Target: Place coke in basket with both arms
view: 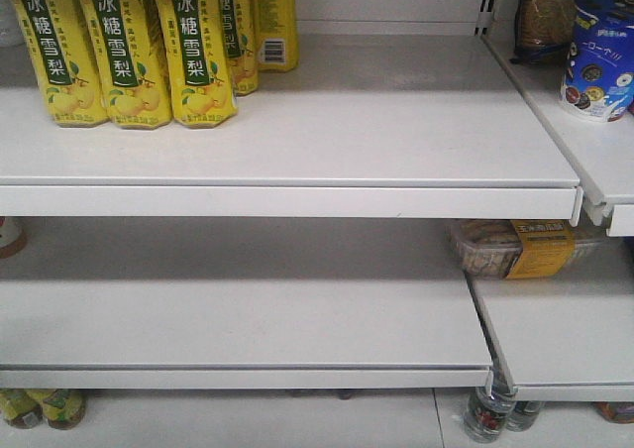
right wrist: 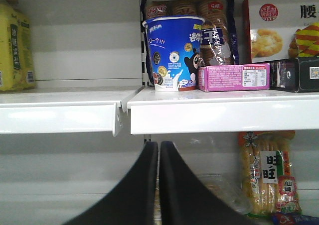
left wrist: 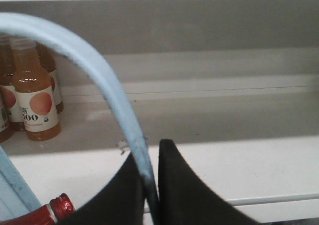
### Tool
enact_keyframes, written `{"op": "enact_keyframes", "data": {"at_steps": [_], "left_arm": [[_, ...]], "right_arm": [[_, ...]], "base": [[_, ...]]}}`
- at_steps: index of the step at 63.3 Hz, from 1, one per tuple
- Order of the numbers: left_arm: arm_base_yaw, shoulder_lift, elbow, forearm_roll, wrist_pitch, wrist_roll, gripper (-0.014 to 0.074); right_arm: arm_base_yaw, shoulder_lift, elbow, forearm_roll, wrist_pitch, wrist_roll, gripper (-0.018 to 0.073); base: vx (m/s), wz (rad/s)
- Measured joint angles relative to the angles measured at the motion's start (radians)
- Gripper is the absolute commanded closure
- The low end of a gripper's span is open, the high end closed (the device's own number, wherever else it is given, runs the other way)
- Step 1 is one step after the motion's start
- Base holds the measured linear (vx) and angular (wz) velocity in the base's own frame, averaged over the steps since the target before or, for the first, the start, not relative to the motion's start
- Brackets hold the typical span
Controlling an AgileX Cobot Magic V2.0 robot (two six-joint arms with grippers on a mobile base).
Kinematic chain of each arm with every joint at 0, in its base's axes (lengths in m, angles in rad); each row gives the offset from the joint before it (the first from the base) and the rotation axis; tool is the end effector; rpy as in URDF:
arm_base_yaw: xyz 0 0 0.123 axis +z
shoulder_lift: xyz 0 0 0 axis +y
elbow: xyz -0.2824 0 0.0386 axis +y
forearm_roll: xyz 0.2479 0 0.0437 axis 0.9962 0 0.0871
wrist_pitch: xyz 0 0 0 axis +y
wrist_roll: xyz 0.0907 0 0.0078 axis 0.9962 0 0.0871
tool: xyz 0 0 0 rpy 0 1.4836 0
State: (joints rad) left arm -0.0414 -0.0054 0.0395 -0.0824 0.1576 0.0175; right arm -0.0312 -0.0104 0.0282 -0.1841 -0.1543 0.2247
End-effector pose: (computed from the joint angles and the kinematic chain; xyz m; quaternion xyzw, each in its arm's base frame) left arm 0.0571 -0.0036 0.1857 -0.0040 0.7429 -0.0400 0.6682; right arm 0.0547 0.0008 0.2178 0.0121 0.6247 0.0133 0.7807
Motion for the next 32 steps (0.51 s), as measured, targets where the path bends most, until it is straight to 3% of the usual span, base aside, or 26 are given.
{"op": "enact_keyframes", "data": {"at_steps": [32], "left_arm": [[0.000, 0.000, 0.000, 0.000, 0.000, 0.000, 0.0603]], "right_arm": [[0.000, 0.000, 0.000, 0.000, 0.000, 0.000, 0.0561]], "base": [[0.00, 0.00]]}}
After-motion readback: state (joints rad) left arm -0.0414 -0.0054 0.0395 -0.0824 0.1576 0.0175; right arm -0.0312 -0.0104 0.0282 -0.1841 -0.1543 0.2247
